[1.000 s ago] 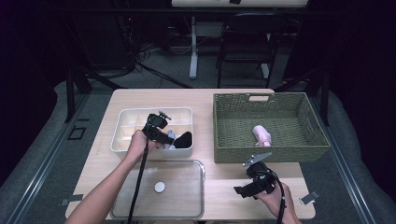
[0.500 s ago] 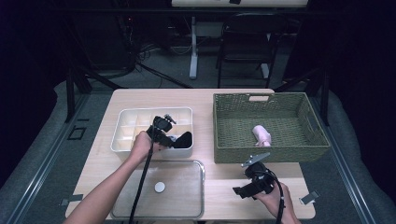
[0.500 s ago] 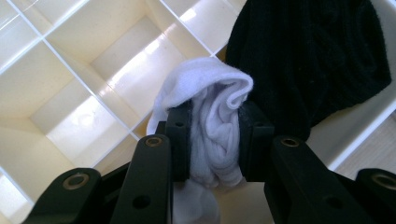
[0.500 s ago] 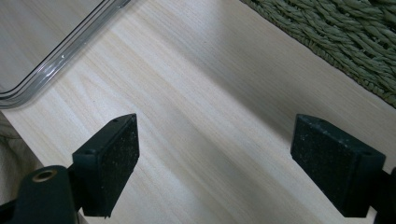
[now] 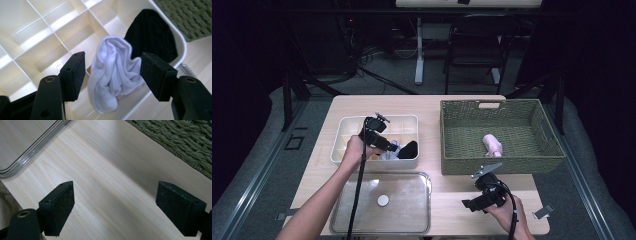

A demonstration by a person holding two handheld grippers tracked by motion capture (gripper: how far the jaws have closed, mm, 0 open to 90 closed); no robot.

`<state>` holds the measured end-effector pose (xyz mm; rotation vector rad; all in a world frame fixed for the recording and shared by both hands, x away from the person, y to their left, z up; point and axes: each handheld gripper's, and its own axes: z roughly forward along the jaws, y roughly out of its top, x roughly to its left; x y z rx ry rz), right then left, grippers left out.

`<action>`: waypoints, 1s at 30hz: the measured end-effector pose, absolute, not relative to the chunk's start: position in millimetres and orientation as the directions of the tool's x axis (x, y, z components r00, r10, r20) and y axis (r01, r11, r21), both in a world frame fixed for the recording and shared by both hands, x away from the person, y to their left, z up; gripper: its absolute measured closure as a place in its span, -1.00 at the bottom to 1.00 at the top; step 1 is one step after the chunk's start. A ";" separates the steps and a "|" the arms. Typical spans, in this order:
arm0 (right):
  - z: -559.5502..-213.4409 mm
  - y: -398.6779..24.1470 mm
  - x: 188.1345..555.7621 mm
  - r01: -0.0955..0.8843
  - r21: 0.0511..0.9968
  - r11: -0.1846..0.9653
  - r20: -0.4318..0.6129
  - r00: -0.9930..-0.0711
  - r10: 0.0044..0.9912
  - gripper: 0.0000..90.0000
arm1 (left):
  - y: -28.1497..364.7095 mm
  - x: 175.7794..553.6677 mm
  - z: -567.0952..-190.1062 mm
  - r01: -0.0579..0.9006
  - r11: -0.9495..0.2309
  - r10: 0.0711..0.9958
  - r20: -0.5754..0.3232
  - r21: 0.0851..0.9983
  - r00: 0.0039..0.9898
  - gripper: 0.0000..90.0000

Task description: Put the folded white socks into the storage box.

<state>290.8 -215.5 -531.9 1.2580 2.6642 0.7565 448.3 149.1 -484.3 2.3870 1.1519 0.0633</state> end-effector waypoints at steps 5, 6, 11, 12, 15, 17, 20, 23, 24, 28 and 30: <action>-534.0 -216.8 292.1 0.698 0.480 0.531 0.126 -0.654 0.746 -0.67 | 141.2 447.6 -499.1 0.724 -0.534 0.740 -0.173 0.436 0.650 0.17; -534.3 -216.9 292.2 0.698 0.477 0.533 0.120 -0.653 0.748 -0.67 | 138.8 446.5 -500.9 0.719 -0.542 0.738 -0.163 0.435 0.654 0.26; -534.1 -216.4 292.6 0.698 0.472 0.538 0.119 -0.655 0.746 -0.67 | 132.0 445.0 -504.8 0.714 -0.561 0.744 -0.124 0.419 0.657 0.49; -534.0 -216.2 292.4 0.699 0.473 0.537 0.120 -0.655 0.746 -0.67 | 131.1 445.4 -506.1 0.718 -0.562 0.747 -0.122 0.410 0.654 0.51; -533.5 -215.9 291.8 0.698 0.468 0.542 0.112 -0.655 0.747 -0.67 | 128.5 445.9 -509.0 0.717 -0.572 0.747 -0.106 0.399 0.656 0.55; -533.0 -215.7 291.5 0.695 0.469 0.545 0.113 -0.659 0.744 -0.67 | 127.7 445.9 -509.9 0.715 -0.579 0.746 -0.099 0.392 0.659 0.56; -532.4 -214.8 291.0 0.695 0.473 0.542 0.118 -0.660 0.742 -0.67 | 122.4 445.4 -512.7 0.718 -0.594 0.748 -0.079 0.363 0.659 0.58; -532.2 -214.7 290.9 0.694 0.475 0.541 0.118 -0.660 0.742 -0.67 | 120.9 446.3 -516.4 0.712 -0.606 0.742 -0.072 0.354 0.667 0.59; -531.8 -214.6 290.6 0.695 0.473 0.541 0.121 -0.660 0.741 -0.67 | 121.7 446.8 -516.1 0.713 -0.606 0.740 -0.078 0.351 0.668 0.60; -532.2 -216.4 289.5 0.701 0.492 0.517 0.125 -0.644 0.755 -0.67 | 127.2 447.6 -515.2 0.719 -0.583 0.740 -0.118 0.378 0.662 0.55; -529.9 -219.6 291.0 0.695 0.483 0.533 0.115 -0.654 0.748 -0.67 | 130.6 445.3 -512.6 0.719 -0.566 0.740 -0.135 0.403 0.659 0.49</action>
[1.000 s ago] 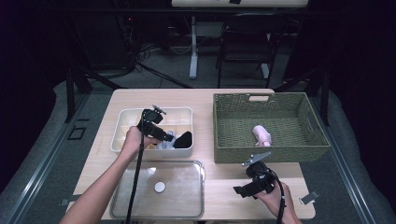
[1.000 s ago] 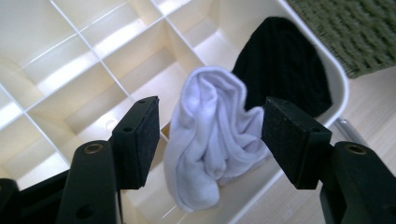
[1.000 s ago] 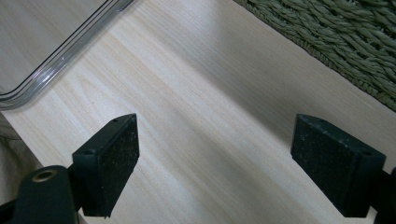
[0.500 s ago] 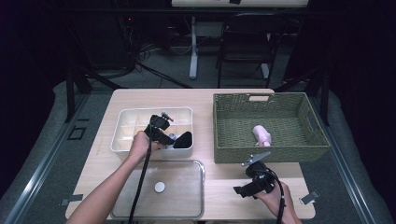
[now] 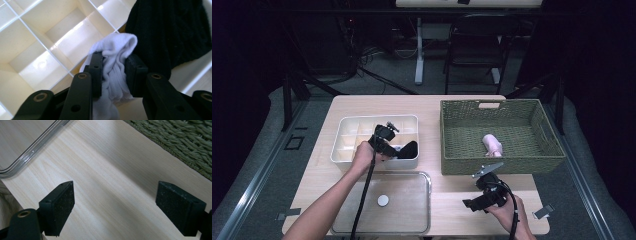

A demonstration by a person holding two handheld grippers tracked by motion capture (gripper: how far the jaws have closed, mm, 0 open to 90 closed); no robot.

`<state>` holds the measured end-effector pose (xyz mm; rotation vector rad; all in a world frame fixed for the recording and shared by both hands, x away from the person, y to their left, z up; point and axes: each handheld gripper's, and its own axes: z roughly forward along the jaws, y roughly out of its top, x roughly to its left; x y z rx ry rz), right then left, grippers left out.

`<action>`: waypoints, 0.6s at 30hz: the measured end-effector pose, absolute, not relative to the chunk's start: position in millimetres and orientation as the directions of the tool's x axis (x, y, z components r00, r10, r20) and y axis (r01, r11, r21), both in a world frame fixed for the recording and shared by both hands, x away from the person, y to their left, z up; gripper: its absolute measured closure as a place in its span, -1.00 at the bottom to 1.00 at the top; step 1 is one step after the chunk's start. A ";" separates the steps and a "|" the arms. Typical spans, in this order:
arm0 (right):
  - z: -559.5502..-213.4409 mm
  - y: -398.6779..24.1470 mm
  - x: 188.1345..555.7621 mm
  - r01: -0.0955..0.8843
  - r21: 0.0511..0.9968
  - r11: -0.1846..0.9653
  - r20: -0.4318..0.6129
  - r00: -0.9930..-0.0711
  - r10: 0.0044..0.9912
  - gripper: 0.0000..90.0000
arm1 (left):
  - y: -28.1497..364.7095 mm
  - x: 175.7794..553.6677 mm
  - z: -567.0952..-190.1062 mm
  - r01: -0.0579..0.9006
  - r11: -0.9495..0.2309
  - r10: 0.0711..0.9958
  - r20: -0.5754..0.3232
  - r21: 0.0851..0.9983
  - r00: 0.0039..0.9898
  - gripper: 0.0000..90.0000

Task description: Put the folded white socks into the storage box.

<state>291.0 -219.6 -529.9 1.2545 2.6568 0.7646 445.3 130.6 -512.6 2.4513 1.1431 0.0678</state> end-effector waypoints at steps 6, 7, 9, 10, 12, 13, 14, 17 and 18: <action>-532.1 -219.7 291.3 0.705 0.498 0.505 0.137 -0.640 0.756 -0.67 | 143.8 439.6 -499.1 0.710 -0.515 0.740 -0.170 0.480 0.651 0.04; -532.3 -219.6 291.4 0.704 0.496 0.507 0.137 -0.641 0.756 -0.67 | 145.0 437.5 -496.5 0.708 -0.505 0.743 -0.169 0.493 0.648 -0.02; -531.3 -220.3 291.7 0.702 0.486 0.521 0.129 -0.647 0.751 -0.67 | 146.5 433.0 -491.7 0.698 -0.502 0.738 -0.169 0.510 0.654 -0.14; -530.9 -220.8 291.8 0.699 0.488 0.524 0.123 -0.649 0.751 -0.67 | 147.0 430.2 -489.2 0.693 -0.497 0.737 -0.168 0.522 0.655 -0.18; -530.3 -221.6 291.8 0.697 0.488 0.525 0.118 -0.649 0.752 -0.67 | 146.5 423.8 -484.9 0.673 -0.507 0.727 -0.152 0.538 0.669 -0.26; -530.2 -221.8 291.8 0.697 0.487 0.527 0.118 -0.650 0.750 -0.67 | 146.3 420.2 -482.8 0.663 -0.513 0.723 -0.142 0.546 0.676 -0.31; -530.6 -221.9 291.9 0.694 0.491 0.527 0.117 -0.651 0.750 -0.67 | 145.8 416.3 -481.3 0.652 -0.519 0.716 -0.135 0.553 0.685 -0.36; -530.9 -221.1 291.8 0.697 0.489 0.525 0.117 -0.648 0.752 -0.67 | 144.4 404.4 -478.5 0.623 -0.528 0.696 -0.126 0.577 0.707 -0.52; -531.2 -220.7 291.8 0.698 0.490 0.522 0.122 -0.648 0.752 -0.67 | 144.1 400.7 -477.9 0.614 -0.538 0.690 -0.117 0.578 0.714 -0.57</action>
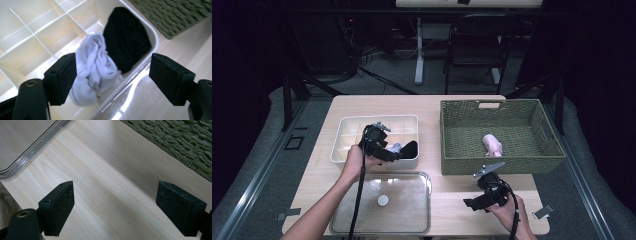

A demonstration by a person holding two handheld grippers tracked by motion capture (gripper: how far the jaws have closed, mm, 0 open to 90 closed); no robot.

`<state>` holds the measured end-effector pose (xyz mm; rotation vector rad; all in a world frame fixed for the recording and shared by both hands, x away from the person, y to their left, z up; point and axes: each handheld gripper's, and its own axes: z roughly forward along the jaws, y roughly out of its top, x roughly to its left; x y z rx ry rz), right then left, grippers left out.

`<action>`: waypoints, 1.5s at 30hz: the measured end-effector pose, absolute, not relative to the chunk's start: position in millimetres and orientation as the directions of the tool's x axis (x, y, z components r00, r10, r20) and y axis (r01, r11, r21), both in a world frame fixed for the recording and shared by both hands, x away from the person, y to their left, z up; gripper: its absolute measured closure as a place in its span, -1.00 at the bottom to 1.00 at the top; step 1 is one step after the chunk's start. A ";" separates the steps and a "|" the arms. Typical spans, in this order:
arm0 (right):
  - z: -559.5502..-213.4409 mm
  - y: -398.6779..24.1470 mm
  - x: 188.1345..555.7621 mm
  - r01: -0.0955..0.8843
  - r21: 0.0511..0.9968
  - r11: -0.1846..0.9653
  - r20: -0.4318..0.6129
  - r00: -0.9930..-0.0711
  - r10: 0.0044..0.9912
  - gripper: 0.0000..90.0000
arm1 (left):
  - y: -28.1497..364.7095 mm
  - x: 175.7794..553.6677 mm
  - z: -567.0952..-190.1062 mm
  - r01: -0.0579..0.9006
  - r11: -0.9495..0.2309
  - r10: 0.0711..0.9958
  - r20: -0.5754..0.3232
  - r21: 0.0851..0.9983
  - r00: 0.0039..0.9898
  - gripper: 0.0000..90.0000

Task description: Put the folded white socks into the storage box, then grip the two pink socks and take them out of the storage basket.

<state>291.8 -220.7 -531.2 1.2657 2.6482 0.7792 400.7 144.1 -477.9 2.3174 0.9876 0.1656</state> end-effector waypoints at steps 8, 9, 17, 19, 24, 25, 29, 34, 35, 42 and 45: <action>-532.4 -220.8 292.7 0.695 0.478 0.537 0.121 -0.657 0.744 -0.68 | 149.5 376.8 -479.2 0.596 -0.546 0.703 -0.065 0.589 0.708 -0.77; -532.6 -220.7 292.9 0.697 0.474 0.538 0.119 -0.656 0.745 -0.68 | 150.5 374.4 -479.6 0.596 -0.541 0.706 -0.065 0.594 0.706 -0.78; -533.0 -221.3 293.5 0.700 0.470 0.537 0.128 -0.656 0.744 -0.70 | 158.5 356.1 -482.8 0.589 -0.534 0.707 -0.061 0.607 0.704 -0.90; -532.4 -222.1 293.5 0.700 0.468 0.540 0.124 -0.656 0.744 -0.70 | 159.3 351.5 -482.5 0.582 -0.532 0.707 -0.057 0.616 0.705 -0.93; -531.0 -221.6 293.0 0.698 0.481 0.531 0.120 -0.653 0.748 -0.71 | 159.6 338.8 -484.1 0.568 -0.533 0.704 -0.044 0.626 0.709 -0.99; -530.5 -221.7 293.3 0.695 0.476 0.539 0.120 -0.658 0.743 -0.72 | 160.2 336.5 -483.9 0.564 -0.538 0.698 -0.044 0.627 0.715 -0.99; -530.1 -221.2 292.5 0.694 0.479 0.537 0.122 -0.659 0.743 -0.73 | 162.3 325.6 -483.1 0.547 -0.540 0.692 -0.033 0.639 0.721 -0.99; -527.9 -221.6 292.2 0.690 0.480 0.541 0.119 -0.663 0.740 -0.77 | 164.6 314.0 -486.0 0.537 -0.547 0.686 -0.024 0.642 0.727 -1.00; -527.6 -221.7 292.2 0.689 0.479 0.544 0.118 -0.665 0.738 -0.77 | 165.5 312.4 -487.1 0.535 -0.549 0.684 -0.022 0.643 0.729 -1.00; -526.8 -219.7 291.8 0.681 0.470 0.562 0.112 -0.678 0.727 -0.89 | 169.6 304.5 -491.4 0.530 -0.548 0.671 -0.037 0.647 0.741 -1.00; -524.1 -219.3 291.3 0.676 0.469 0.568 0.113 -0.684 0.721 -0.99 | 168.7 302.7 -491.1 0.525 -0.552 0.666 -0.038 0.648 0.745 -1.00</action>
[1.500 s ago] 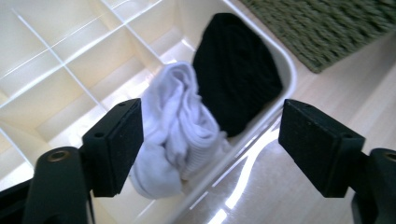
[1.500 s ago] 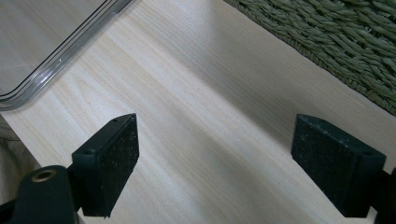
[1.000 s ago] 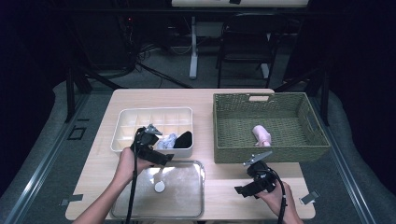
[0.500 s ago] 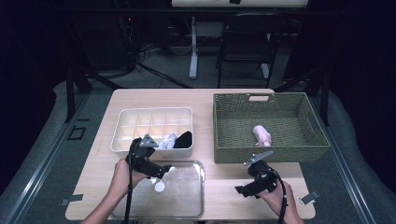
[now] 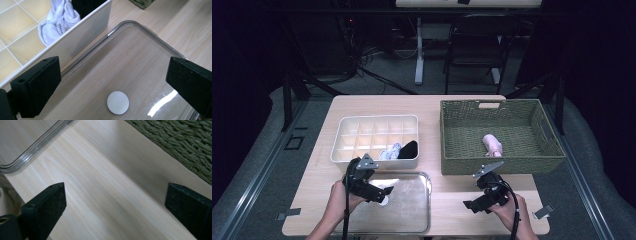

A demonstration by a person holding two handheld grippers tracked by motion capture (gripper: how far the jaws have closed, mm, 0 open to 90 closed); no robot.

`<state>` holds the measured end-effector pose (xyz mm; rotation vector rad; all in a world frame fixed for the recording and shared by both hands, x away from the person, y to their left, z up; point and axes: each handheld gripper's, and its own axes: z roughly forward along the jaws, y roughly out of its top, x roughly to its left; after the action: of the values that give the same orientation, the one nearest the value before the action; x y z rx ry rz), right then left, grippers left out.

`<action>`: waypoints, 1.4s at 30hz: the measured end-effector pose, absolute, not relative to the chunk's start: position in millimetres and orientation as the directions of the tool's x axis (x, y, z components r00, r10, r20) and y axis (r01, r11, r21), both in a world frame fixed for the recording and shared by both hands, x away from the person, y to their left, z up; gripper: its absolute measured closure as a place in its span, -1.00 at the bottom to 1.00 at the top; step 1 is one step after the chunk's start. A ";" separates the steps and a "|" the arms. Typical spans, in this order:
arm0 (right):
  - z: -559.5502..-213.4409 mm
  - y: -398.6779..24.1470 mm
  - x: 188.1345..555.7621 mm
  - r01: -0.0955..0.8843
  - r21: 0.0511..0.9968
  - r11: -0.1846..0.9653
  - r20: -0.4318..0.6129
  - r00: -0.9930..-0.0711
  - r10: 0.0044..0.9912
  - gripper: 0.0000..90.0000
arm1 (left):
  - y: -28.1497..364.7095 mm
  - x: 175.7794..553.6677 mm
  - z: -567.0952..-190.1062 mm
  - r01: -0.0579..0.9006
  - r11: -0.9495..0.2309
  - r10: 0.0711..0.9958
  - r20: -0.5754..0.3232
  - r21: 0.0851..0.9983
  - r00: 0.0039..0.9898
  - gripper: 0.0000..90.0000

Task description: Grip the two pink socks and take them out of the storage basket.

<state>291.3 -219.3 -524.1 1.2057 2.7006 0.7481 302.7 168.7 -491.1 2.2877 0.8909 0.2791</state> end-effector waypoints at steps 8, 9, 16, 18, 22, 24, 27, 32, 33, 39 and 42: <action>-499.7 -219.1 286.3 0.655 0.487 0.578 0.116 -0.704 0.700 -1.00 | 169.4 295.3 -490.6 0.507 -0.555 0.651 -0.035 0.660 0.758 -1.00; -496.8 -219.4 286.2 0.653 0.494 0.574 0.122 -0.706 0.698 -1.00 | 169.2 295.7 -491.0 0.510 -0.555 0.651 -0.039 0.658 0.758 -1.00; -477.4 -225.2 285.7 0.636 0.533 0.558 0.145 -0.719 0.680 -0.98 | 167.4 297.2 -493.2 0.511 -0.562 0.643 -0.045 0.651 0.765 -1.00; -473.0 -227.3 285.0 0.633 0.542 0.553 0.153 -0.721 0.676 -0.97 | 167.4 296.4 -493.2 0.509 -0.561 0.642 -0.045 0.653 0.765 -1.00; -462.4 -230.8 287.2 0.625 0.565 0.538 0.157 -0.722 0.674 -0.97 | 167.6 297.1 -492.9 0.514 -0.552 0.646 -0.053 0.656 0.762 -1.00; -456.4 -232.1 289.6 0.617 0.582 0.530 0.159 -0.725 0.670 -0.97 | 167.6 296.7 -492.4 0.509 -0.555 0.643 -0.048 0.658 0.764 -1.00; -448.3 -233.6 294.4 0.605 0.595 0.529 0.149 -0.730 0.668 -0.97 | 167.9 295.3 -491.6 0.510 -0.550 0.643 -0.054 0.661 0.764 -1.00; -442.1 -234.7 306.0 0.596 0.610 0.522 0.144 -0.731 0.667 -0.96 | 168.8 297.3 -491.9 0.510 -0.546 0.644 -0.056 0.664 0.763 -1.00; -441.1 -234.5 308.4 0.596 0.611 0.521 0.143 -0.731 0.667 -0.96 | 168.9 297.4 -491.9 0.511 -0.545 0.645 -0.057 0.664 0.762 -1.00; -431.6 -234.5 326.6 0.590 0.623 0.514 0.126 -0.724 0.678 -0.94 | 169.4 295.0 -490.1 0.505 -0.538 0.646 -0.055 0.675 0.761 -1.00; -427.3 -236.0 340.3 0.598 0.616 0.513 0.113 -0.711 0.694 -0.93 | 168.7 295.3 -491.5 0.505 -0.543 0.644 -0.054 0.670 0.763 -1.00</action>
<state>340.3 -236.0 -427.3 1.1182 2.6009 0.9719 295.3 168.7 -491.5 2.2644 0.8541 0.2589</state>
